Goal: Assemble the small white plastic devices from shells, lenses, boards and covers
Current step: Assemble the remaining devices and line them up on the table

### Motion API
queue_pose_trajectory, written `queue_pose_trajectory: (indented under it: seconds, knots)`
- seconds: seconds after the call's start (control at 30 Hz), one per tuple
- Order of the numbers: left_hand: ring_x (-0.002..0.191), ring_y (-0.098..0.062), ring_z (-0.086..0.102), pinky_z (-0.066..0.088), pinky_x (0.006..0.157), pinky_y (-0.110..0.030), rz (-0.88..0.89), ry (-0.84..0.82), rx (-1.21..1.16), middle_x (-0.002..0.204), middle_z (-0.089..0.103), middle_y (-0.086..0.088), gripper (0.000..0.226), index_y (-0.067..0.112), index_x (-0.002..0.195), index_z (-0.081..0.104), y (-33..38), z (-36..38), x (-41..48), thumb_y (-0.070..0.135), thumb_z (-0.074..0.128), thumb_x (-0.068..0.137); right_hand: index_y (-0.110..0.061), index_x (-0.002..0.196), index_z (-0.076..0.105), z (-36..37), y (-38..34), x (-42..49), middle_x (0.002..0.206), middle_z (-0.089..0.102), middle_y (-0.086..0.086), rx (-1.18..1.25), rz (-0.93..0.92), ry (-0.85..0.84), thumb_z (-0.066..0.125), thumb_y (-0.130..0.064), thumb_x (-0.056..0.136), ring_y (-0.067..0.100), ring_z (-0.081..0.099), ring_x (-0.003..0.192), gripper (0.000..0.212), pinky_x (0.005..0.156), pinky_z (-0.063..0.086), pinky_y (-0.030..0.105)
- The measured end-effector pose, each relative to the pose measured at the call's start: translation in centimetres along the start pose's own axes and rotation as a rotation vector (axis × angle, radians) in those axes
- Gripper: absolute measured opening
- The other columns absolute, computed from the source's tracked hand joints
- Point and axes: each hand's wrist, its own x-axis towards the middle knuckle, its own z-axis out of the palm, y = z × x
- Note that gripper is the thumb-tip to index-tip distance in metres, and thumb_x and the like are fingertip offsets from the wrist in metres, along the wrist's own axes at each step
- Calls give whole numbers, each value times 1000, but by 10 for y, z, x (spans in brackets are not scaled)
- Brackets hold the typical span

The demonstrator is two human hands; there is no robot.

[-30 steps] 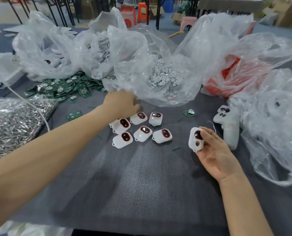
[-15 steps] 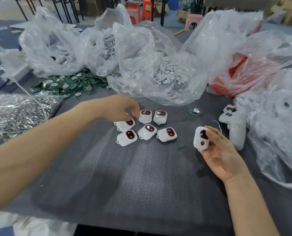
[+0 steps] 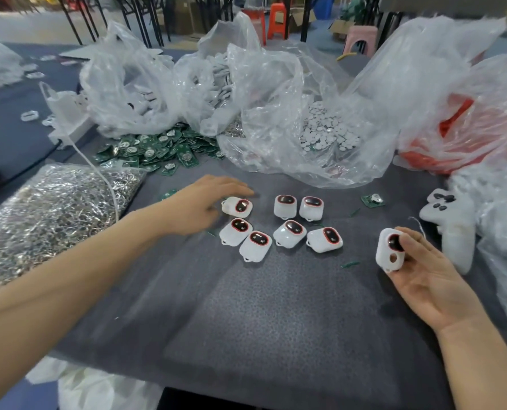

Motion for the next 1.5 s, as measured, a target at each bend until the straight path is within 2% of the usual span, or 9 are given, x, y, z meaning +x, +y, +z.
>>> queue_pose_trajectory:
  seconds: [0.13,0.27,0.37,0.5,0.67,0.77,0.93,1.07,1.5]
  knots:
    - [135,-10,32,20,108,-19,-43,-193,37,148,38,7,84,30,139,47,-7,-2,11,-20,39,72,-22,66,76,-1,1,0,74,72,-7,-20,-3,6,56,-13,75,1,68,71,24,67,55,16]
    - [110,-18,48,28,84,-17,-113,-157,145,116,47,3,57,28,135,52,-19,-1,14,5,63,83,-23,67,76,-1,1,-2,74,72,-8,-38,0,3,55,-13,75,0,68,71,24,65,55,15]
    - [79,0,46,27,65,-14,-186,-177,167,93,43,14,55,29,127,56,-28,-6,5,23,76,77,-22,66,76,-1,1,-2,74,72,-8,-33,0,5,55,-12,75,0,68,71,25,65,55,16]
    - [78,16,48,34,69,-3,-205,-190,94,101,54,5,65,28,129,54,-26,-7,-12,32,83,71,-23,65,76,1,0,-2,73,71,-8,-47,5,2,55,-12,75,0,68,70,25,64,55,16]
    - [97,-9,50,41,87,-25,-361,23,71,113,39,1,95,31,151,19,9,-31,-12,59,67,74,-19,68,75,4,4,-4,75,71,-4,-119,-42,-3,58,-10,74,4,68,71,20,63,55,18]
    - [66,3,49,37,62,-12,-189,372,-164,83,50,15,60,26,137,46,79,-7,4,48,64,85,-20,68,74,5,7,-4,76,71,-3,-198,-92,-17,61,-10,72,5,68,73,17,62,56,19]
    - [107,-14,55,44,96,-27,-182,256,-564,118,59,-5,48,15,136,48,165,76,40,34,59,94,-21,72,72,6,10,-8,78,72,-1,-229,-147,-64,63,-12,72,9,70,76,13,66,57,20]
    - [76,-1,59,49,76,-19,-211,356,-821,88,69,0,12,12,97,67,163,99,59,19,58,95,-21,69,73,7,10,-8,76,73,1,-203,-154,-23,64,-12,70,10,70,72,13,64,57,20]
    - [85,-13,63,50,77,-24,-92,125,-1468,86,68,-1,18,15,91,67,152,115,58,31,61,86,-19,69,73,15,1,-14,79,71,6,-6,3,-84,98,-37,34,17,70,74,46,61,57,26]
